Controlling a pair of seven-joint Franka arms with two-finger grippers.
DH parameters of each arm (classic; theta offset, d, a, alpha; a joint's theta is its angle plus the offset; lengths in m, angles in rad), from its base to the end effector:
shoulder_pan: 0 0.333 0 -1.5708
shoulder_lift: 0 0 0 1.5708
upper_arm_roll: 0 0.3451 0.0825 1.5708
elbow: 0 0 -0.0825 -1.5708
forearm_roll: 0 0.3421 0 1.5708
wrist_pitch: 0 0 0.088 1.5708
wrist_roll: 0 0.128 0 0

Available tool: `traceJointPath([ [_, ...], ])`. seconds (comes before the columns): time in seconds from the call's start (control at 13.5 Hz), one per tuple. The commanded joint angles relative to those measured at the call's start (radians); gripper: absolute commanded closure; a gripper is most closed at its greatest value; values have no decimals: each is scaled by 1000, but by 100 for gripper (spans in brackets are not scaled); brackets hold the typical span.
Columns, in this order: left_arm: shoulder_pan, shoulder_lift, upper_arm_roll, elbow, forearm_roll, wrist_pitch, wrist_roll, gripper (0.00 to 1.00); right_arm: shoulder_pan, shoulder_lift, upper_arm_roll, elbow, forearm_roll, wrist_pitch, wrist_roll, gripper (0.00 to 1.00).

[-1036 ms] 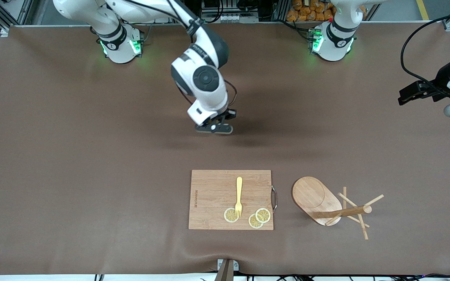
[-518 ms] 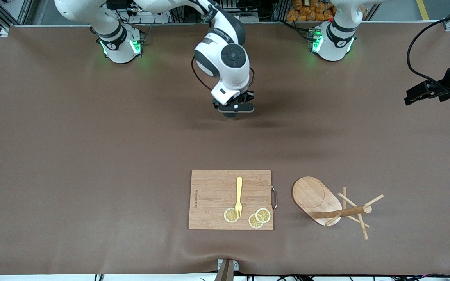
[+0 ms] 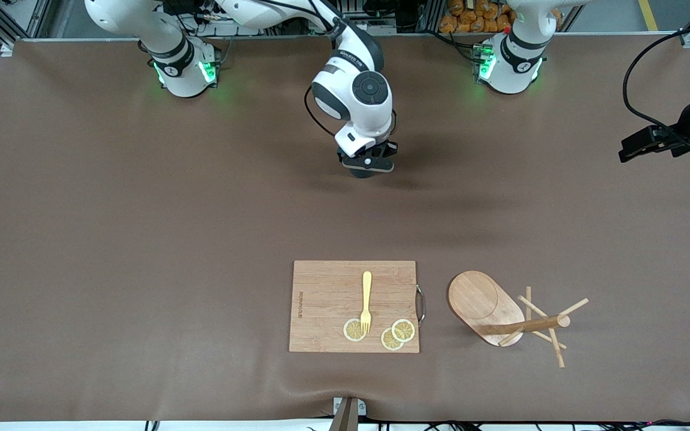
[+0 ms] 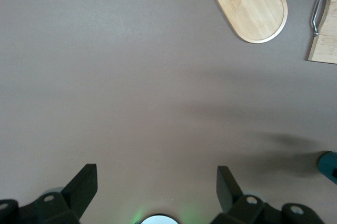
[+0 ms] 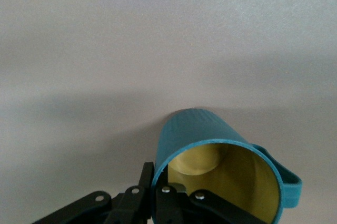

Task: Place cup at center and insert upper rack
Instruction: 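Lift the mug with the right gripper and carry it toward the table center, then lower the mug onto the table and open the right gripper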

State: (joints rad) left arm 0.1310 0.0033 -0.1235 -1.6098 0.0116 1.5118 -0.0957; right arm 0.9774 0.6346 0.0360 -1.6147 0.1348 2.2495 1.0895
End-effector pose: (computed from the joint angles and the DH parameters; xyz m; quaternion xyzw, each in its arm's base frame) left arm 0.5035 0.0054 0.6096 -0.9974 -0.0515 0.0503 0.0078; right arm 0.3564 0.5761 0.2842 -0.9945 0.0837 0.0548 0.0313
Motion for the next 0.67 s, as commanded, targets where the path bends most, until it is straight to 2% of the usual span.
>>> traceJointPath([
  [0.0, 9, -3, -4, 1, -12, -15, 27, 0, 14, -4, -11, 7, -7, -2, 30, 100],
  [0.59, 12, 3, -1, 8, -12, -8, 22, 0, 12, 7, -13, 4, -6, -2, 38, 100],
])
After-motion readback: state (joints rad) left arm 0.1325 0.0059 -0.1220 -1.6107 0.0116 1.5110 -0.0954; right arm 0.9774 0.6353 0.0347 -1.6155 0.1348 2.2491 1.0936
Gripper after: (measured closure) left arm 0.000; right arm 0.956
